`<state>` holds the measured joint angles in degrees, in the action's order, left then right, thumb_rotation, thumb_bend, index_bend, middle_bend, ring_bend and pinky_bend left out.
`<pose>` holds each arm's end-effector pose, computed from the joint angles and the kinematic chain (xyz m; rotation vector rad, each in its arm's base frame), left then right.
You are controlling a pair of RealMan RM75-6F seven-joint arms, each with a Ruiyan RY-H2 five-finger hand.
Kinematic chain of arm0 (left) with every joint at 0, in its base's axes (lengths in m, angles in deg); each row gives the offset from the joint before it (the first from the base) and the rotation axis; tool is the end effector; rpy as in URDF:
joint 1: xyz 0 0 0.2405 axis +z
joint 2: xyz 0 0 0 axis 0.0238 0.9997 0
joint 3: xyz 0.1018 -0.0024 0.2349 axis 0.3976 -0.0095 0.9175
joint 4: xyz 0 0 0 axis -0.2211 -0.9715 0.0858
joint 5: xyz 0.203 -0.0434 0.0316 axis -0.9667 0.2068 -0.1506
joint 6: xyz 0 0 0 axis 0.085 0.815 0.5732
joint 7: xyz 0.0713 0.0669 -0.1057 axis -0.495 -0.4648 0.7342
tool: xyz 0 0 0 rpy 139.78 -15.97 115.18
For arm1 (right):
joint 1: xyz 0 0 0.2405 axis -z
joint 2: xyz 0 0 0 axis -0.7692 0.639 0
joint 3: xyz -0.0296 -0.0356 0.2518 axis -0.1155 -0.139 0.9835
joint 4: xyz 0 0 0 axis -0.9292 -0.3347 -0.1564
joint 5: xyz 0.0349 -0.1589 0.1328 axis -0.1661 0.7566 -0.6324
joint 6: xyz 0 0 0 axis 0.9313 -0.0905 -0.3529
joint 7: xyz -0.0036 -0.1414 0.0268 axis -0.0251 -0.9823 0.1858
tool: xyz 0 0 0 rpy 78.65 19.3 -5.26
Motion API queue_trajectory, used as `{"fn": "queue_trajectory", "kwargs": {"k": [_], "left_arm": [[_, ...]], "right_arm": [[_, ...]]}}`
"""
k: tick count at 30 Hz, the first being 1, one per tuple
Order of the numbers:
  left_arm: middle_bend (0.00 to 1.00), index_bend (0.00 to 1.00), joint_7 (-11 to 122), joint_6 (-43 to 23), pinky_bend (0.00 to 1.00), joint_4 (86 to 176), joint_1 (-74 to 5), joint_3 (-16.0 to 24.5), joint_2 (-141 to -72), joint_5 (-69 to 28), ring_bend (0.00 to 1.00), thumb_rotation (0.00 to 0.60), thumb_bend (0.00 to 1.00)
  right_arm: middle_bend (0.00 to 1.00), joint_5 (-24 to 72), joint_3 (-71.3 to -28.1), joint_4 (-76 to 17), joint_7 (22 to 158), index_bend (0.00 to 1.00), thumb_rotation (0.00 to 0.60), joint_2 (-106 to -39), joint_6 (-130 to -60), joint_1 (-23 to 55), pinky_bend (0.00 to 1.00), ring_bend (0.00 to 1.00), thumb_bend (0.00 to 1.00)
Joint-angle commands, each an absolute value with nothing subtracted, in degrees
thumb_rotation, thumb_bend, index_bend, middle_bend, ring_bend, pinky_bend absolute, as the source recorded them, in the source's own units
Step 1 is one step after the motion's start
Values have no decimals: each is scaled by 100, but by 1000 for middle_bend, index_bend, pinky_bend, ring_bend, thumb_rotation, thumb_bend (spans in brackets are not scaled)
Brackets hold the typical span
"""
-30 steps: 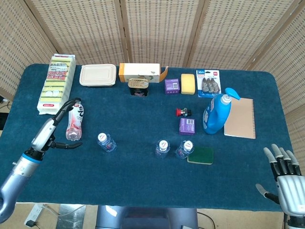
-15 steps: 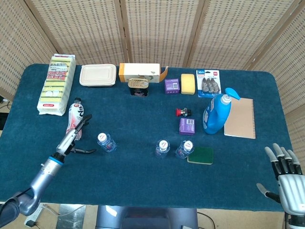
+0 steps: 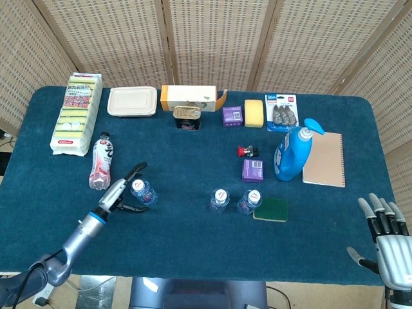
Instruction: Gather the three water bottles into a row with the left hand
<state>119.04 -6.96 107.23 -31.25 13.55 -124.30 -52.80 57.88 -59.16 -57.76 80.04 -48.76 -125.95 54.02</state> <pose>-0.2494 0.3124 -0.0434 -1.5667 -1.7527 -1.5013 -0.2736 -0.1275 0.1803 1.3851 -0.7809 0.9383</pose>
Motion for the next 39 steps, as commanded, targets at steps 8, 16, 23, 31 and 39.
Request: {"fn": "queue_trajectory", "kwargs": {"k": [8,16,23,31,39], "left_arm": [[450,563,11108,-706,419,11033,-3103,997,-12698,-4825,286,600,227],[495,652,10651,-661,444,11474,-3114,881,-12646,-4736,311,600,242],[496,655,10374,-713,444,12007,-3293,810,-12480,-4829,311,600,241],[496,655,9715,-1312,444,12446,-3735,659,-12552,-4711,311,600,241],[497,655,9176,-1564,444,12587,-3954,537,-12743,-4555,311,600,238]], "right_arm": [[0,5768,-5906,-5752,8128,0,600,-4835,-12623,5408,0,0,159],[0,5788,-5920,-5750,8158,0,600,-4822,-12609,5401,0,0,160],[0,5798,-5928,-5760,8105,0,600,-4840,-12590,5395,0,0,159],[0,5794,-5929,-5771,8048,0,600,-4857,-12574,5390,0,0,159],[0,5721,-5902,-5740,8134,0,600,-4832,-12559,5379,0,0,159]]}}
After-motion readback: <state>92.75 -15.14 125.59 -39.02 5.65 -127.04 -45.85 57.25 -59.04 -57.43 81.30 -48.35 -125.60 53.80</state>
